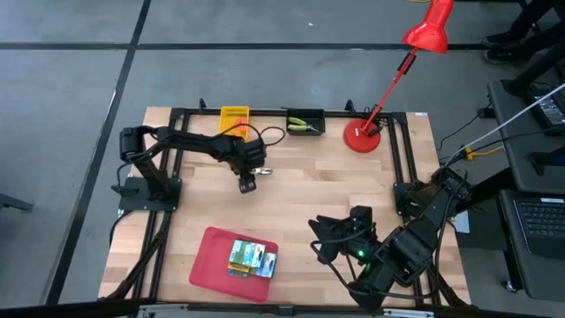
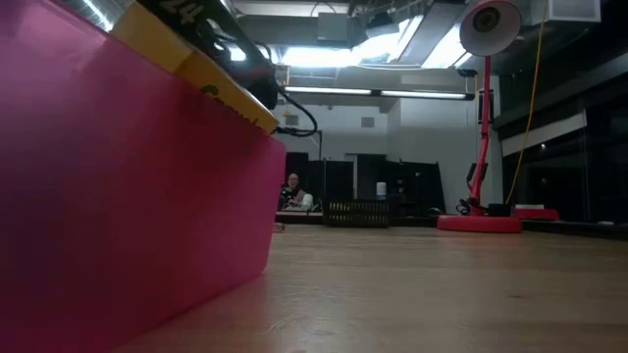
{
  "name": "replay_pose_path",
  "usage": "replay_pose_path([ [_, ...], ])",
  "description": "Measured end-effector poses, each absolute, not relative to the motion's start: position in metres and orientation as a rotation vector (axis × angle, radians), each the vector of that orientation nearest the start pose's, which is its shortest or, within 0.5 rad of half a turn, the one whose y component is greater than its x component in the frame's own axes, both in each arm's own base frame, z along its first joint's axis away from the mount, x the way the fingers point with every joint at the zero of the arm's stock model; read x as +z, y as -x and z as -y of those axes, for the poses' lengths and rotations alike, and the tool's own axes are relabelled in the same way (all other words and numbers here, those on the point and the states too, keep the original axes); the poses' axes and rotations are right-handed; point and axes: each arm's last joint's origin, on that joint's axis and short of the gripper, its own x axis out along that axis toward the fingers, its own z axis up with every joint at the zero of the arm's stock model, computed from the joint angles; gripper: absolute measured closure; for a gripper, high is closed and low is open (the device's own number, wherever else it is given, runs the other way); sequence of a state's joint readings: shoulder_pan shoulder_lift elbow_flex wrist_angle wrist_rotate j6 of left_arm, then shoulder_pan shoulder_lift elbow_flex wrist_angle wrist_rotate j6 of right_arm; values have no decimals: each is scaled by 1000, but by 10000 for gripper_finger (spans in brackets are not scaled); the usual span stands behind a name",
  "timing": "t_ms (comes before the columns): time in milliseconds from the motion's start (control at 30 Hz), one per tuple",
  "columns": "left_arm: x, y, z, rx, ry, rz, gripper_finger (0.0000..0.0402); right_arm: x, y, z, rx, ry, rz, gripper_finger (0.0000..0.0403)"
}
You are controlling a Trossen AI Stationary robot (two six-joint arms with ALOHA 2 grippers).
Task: Pick & Place School Supplies
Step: Put the green puncher into the black bin
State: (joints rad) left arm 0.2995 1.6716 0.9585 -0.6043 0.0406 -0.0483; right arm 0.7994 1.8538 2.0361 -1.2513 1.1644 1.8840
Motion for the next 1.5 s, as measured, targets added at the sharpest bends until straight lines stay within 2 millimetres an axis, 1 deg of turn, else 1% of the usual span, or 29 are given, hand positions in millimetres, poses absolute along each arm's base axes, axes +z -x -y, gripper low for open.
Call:
replay_pose_path([
  [233,145,-285,-85,246,268,-1337,210,393,-274,-244,-655,-911,-77,222],
  [333,141,-286,-86,248,268,-1343,216,394,-274,-244,-651,-912,-76,222],
  [433,141,-287,-86,265,252,-1341,248,394,-275,-245,-647,-909,-76,222],
  [500,141,-289,-87,270,248,-1322,289,395,-275,-245,-643,-908,-76,222],
  [600,141,-290,-90,276,265,-1300,365,395,-275,-245,-642,-908,-76,222],
  [700,142,-289,-95,274,328,-1282,368,395,-275,-245,-642,-908,-76,222],
  [833,144,-288,-100,227,389,-1253,368,395,-275,-246,-641,-910,-75,222],
  [933,155,-288,-98,145,450,-1184,368,395,-275,-245,-641,-909,-75,222],
  [1033,173,-290,-97,92,498,-1070,368,395,-275,-245,-641,-908,-75,222],
  [1133,198,-295,-97,22,533,-882,368,395,-275,-245,-641,-897,-73,222],
  [1233,227,-301,-105,-4,532,-640,368,395,-275,-245,-644,-888,-62,222],
  [1300,246,-305,-116,54,459,-528,368,395,-275,-245,-645,-882,-64,222],
  [1367,258,-310,-130,104,342,-490,368,395,-275,-245,-646,-878,-61,222],
  [1433,265,-322,-147,133,264,-477,368,395,-275,-244,-651,-870,-60,222],
  [1500,264,-334,-171,162,283,-548,368,395,-276,-242,-658,-879,-57,222],
])
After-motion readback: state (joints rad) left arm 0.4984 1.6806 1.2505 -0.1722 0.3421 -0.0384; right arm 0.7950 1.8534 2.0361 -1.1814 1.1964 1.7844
